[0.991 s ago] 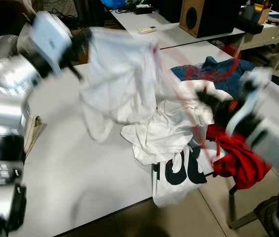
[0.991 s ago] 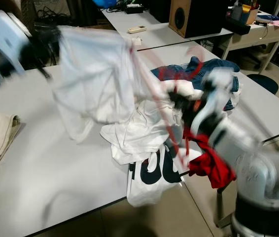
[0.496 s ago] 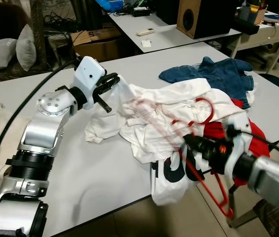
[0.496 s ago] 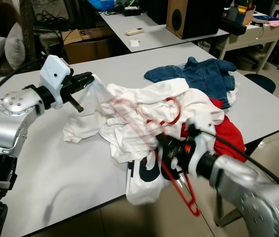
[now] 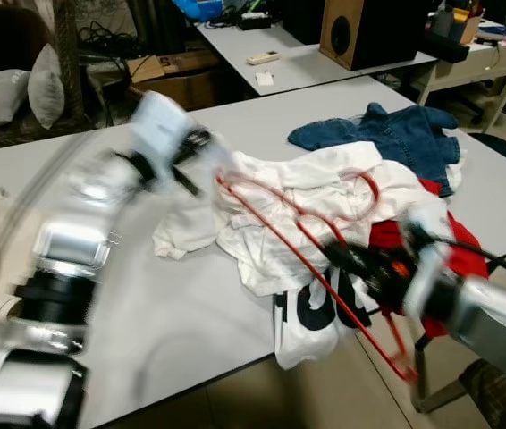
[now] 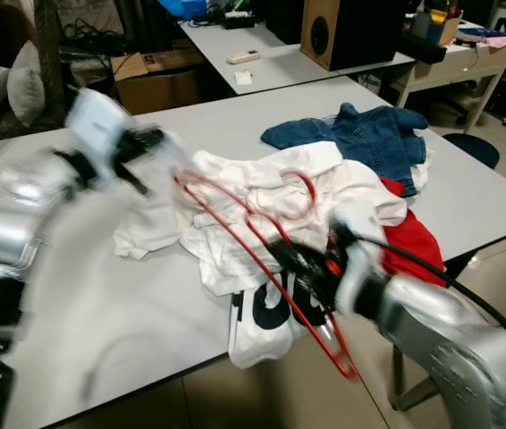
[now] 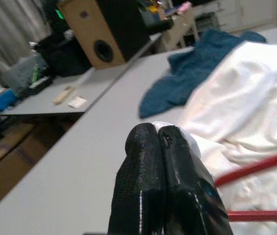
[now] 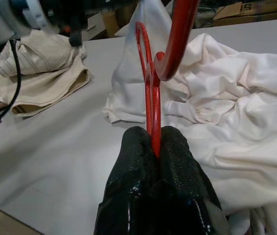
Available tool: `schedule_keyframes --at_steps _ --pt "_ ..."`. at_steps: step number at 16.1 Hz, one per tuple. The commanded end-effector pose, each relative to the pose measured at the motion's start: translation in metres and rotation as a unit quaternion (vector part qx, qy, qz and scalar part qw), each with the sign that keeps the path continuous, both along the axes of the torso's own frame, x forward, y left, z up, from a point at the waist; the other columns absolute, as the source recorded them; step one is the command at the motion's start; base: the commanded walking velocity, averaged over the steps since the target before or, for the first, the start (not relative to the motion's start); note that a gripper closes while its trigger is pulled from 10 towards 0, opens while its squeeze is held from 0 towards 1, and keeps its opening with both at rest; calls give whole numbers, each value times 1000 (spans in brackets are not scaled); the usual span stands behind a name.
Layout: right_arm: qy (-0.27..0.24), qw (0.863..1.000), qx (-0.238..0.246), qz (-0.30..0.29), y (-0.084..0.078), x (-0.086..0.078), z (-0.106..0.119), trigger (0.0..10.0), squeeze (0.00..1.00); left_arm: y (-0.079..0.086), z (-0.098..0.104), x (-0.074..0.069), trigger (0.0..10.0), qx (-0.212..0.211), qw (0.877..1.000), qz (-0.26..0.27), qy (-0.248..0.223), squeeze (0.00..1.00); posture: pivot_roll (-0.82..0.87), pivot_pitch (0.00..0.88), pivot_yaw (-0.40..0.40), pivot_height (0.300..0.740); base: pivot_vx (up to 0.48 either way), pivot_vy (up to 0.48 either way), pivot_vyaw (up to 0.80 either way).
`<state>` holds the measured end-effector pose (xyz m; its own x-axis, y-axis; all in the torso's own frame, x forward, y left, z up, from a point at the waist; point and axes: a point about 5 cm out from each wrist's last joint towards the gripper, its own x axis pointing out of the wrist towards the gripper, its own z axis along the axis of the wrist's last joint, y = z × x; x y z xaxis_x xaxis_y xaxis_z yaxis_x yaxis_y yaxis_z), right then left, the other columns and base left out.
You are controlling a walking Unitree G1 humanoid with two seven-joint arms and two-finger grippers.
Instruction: Hang hanger
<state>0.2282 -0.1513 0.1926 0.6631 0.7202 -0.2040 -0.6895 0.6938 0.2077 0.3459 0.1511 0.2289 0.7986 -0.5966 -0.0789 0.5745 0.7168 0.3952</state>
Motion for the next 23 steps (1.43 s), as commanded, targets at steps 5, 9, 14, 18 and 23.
schedule_keyframes --at_steps 5,9,14,18,23 --pt "-5 1000 -3 1 10 20 -7 10000 0 12 -18 -7 0 -27 997 57 41 0 -55 0 45 740 0 0 0" --pt "-2 1000 -24 18 10 12 -11 10000 0 25 -22 -10 0 -35 993 102 39 0 -48 0 36 740 0 0 0" --pt "-11 997 -71 12 2 5 -16 10000 0 24 -37 -20 0 -93 989 96 69 0 -53 0 44 740 0 0 0" --pt "-41 994 -104 9 6 10 -22 10000 0 20 -53 -29 0 -99 990 71 67 0 -56 5 47 740 0 0 0" --pt "-43 993 -109 25 13 15 -34 10000 0 19 -57 -33 0 -96 991 66 71 0 -49 4 42 740 0 0 0"
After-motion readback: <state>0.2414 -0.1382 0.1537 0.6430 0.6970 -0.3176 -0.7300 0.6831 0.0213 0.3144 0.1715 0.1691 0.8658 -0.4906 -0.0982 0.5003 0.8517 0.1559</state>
